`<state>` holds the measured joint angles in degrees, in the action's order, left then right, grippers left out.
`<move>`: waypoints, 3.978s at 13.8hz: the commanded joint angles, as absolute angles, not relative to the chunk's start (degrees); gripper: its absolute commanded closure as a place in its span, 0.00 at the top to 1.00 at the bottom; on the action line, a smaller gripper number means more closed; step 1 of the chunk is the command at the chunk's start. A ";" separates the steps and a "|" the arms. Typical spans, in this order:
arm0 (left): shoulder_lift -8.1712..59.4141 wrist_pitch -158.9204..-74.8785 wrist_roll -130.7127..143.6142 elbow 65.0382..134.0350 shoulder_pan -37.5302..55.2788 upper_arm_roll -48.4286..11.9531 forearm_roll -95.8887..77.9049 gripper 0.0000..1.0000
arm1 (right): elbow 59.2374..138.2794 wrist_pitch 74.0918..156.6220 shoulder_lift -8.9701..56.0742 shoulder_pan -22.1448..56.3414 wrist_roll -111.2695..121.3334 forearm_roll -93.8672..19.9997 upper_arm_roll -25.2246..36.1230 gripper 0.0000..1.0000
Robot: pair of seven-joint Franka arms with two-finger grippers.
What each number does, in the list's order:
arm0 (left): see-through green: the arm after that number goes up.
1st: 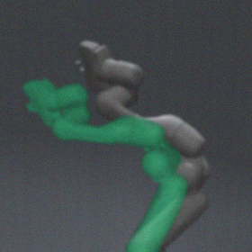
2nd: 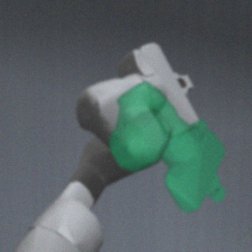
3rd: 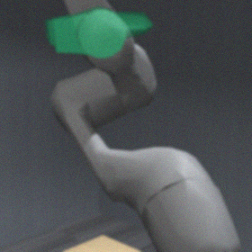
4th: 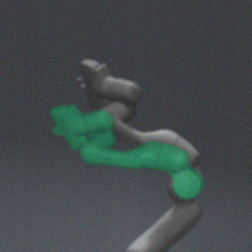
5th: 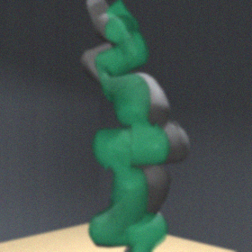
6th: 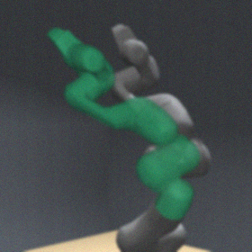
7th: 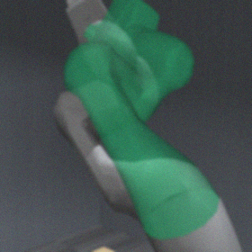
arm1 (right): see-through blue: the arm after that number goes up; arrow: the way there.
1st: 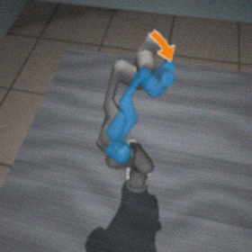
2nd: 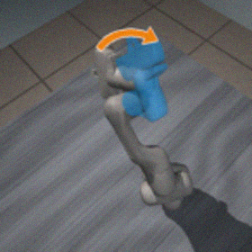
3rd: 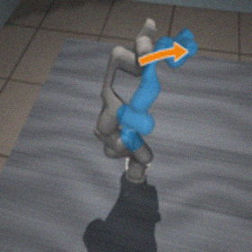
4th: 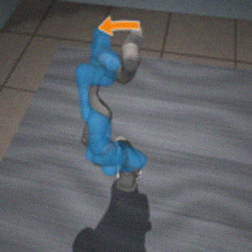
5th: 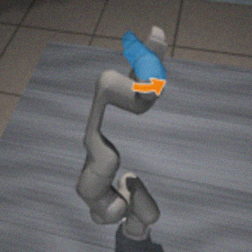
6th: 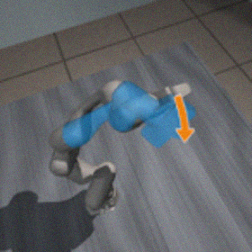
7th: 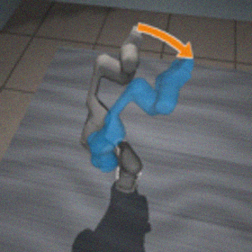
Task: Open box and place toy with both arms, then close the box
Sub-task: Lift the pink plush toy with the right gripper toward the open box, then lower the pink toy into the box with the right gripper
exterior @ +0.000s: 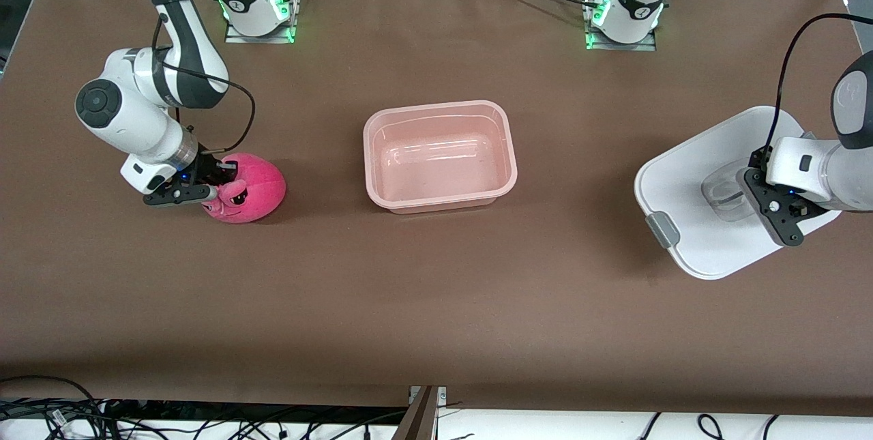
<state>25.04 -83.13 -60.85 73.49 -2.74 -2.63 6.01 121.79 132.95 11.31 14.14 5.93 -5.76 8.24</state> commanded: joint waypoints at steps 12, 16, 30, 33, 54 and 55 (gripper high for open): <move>25.14 -82.27 -62.14 72.25 -2.90 -3.60 7.74 0.00 | 95.72 106.26 11.51 26.36 8.95 -5.62 5.27 0.00; 25.14 -82.27 -62.23 72.25 -3.08 -3.69 7.73 0.00 | 94.22 104.41 11.60 27.94 20.27 -6.33 4.14 0.00; 25.14 -82.18 -62.31 72.25 -3.16 -3.69 7.73 0.00 | 84.99 104.68 22.41 38.48 59.77 -5.28 2.64 0.00; 25.14 -82.18 -62.23 72.25 -3.16 -3.69 7.73 0.00 | 84.99 104.68 22.94 41.83 59.33 -4.05 2.64 0.00; 25.14 -82.00 -62.31 72.33 -2.99 -3.78 7.56 0.00 | 84.81 113.55 31.29 46.14 54.50 -0.27 2.81 0.00; 25.14 -82.00 -62.31 72.33 -2.99 -3.69 7.56 0.00 | 84.81 113.55 31.90 46.32 54.06 0.35 2.73 0.00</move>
<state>25.04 -83.13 -61.05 73.47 -2.80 -3.21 6.05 86.19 113.63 30.11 45.78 55.59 -1.36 2.33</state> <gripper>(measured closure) 0.930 0.921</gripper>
